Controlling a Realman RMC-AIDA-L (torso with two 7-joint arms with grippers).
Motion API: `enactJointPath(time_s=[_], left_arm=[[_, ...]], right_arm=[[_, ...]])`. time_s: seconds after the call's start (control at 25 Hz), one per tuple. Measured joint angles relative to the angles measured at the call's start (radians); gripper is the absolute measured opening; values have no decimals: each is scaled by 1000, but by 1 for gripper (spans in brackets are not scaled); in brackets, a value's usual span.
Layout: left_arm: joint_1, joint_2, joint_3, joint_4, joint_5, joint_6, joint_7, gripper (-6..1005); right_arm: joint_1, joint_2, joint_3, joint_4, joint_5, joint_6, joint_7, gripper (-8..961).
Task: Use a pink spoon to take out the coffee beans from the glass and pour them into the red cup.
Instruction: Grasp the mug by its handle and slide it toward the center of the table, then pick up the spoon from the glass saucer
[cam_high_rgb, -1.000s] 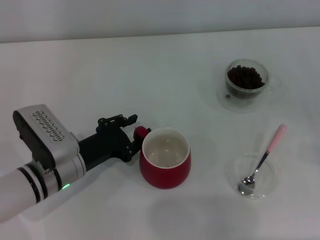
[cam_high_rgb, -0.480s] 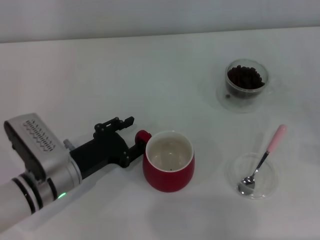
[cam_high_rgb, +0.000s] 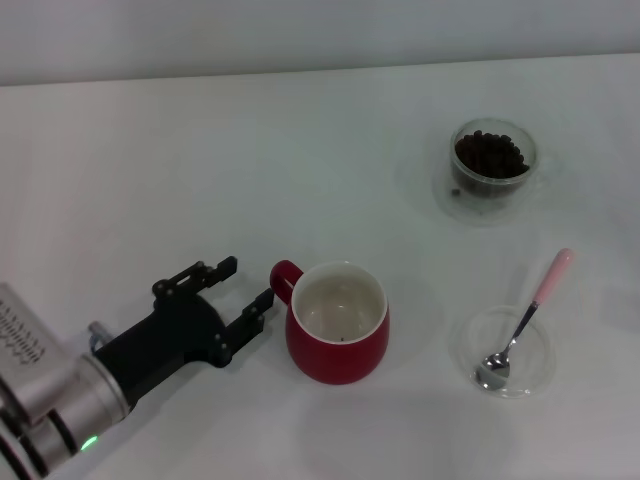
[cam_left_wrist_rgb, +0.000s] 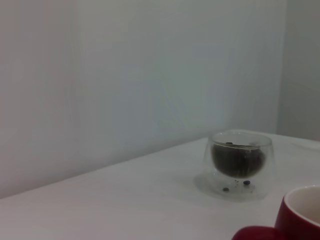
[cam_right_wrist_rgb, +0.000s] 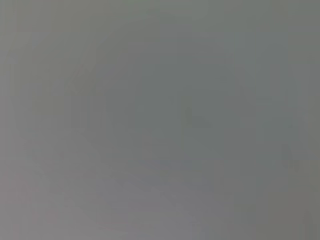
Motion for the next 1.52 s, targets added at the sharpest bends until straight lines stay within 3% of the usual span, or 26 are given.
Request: enactJointPath(time_s=[0.32, 0.56, 0.8, 0.96, 1.04, 1.12, 1.28, 1.32, 1.4, 1.52], left_arm=[[74, 2, -20, 5, -4, -42, 0, 588], [165, 3, -110, 49, -4, -136, 0, 588], [228, 4, -251, 79, -6, -164, 0, 587], [236, 4, -290, 83, -28, -175, 0, 586], [237, 4, -295, 83, -46, -176, 0, 586], [237, 3, -296, 83, -61, -176, 0, 586], [235, 4, -297, 85, -69, -180, 0, 586], [234, 4, -298, 87, -70, -183, 0, 585], [231, 4, -298, 92, -69, -185, 0, 585], [229, 4, -298, 96, -69, -184, 0, 585]], right_arm=[[-8, 0, -10, 0, -5, 1, 3, 849], [-27, -3, -33, -10, -12, 0, 45, 848], [-62, -7, -62, -98, -97, -23, 242, 847], [-85, -23, -91, -183, -234, -61, 467, 846], [-91, -40, -113, -219, -327, -81, 619, 846], [-93, -74, -147, -246, -440, -92, 810, 845], [-73, -182, -251, -216, -641, -37, 1128, 845], [-68, -196, -269, -202, -663, -11, 1157, 844], [-58, -216, -298, -184, -688, 77, 1196, 844], [-51, -220, -322, -186, -698, 172, 1264, 844]])
